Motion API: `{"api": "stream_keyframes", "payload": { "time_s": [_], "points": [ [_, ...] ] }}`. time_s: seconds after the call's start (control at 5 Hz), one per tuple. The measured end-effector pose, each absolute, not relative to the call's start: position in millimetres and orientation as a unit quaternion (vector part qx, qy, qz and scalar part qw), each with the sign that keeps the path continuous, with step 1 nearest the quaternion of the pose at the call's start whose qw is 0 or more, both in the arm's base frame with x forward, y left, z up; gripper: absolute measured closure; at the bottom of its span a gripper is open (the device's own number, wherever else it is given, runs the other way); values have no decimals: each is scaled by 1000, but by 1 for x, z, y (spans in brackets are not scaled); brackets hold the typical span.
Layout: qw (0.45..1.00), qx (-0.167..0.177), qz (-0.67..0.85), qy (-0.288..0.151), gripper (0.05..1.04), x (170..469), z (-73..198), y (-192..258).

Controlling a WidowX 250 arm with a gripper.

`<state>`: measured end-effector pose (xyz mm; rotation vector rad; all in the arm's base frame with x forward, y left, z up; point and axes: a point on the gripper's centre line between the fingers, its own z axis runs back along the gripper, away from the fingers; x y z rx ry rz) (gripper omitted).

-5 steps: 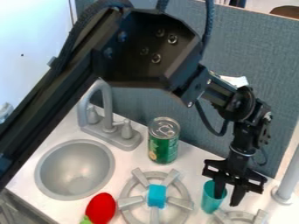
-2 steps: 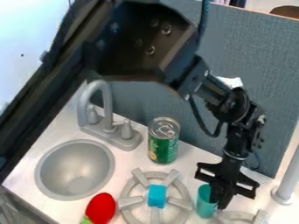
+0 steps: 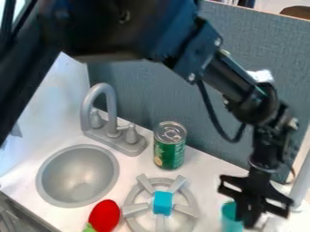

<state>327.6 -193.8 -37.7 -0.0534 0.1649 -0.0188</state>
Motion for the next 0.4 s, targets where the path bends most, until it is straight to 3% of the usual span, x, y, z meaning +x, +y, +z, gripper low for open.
{"api": "stream_keyframes", "payload": {
  "time_s": [0.2, 0.4],
  "points": [
    [994, -23, -43, 99, 977, 309, -44, -204],
    [994, -15, -73, 80, 977, 305, -46, -217]
  ]
}}
